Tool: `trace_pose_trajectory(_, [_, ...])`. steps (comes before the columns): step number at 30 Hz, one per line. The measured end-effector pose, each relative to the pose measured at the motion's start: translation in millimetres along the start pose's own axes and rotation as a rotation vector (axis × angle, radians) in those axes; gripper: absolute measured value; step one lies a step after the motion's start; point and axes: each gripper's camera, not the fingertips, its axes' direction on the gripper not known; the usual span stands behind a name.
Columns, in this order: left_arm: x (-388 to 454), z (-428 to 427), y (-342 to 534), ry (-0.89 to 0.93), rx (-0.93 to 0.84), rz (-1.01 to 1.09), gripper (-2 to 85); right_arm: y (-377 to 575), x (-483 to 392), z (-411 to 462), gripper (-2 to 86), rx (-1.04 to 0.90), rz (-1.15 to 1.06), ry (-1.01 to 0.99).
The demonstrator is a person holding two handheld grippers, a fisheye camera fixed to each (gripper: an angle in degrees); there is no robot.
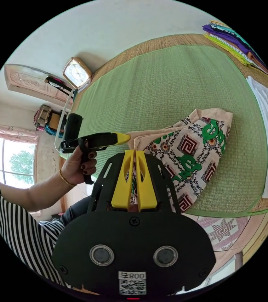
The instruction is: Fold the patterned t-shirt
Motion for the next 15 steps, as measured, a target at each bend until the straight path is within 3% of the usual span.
trace_pose_trajectory(7, [34.0, -61.5, 50.6, 0.053, 0.055, 0.103, 1.1, 54.4, -8.5, -72.4, 0.1, 0.110, 0.028, -0.126])
trace_pose_trajectory(15, [78.7, -167.4, 132.4, 0.084, 0.238, 0.221, 1.0, 142.1, -32.9, -189.4, 0.2, 0.289, 0.022, -0.065])
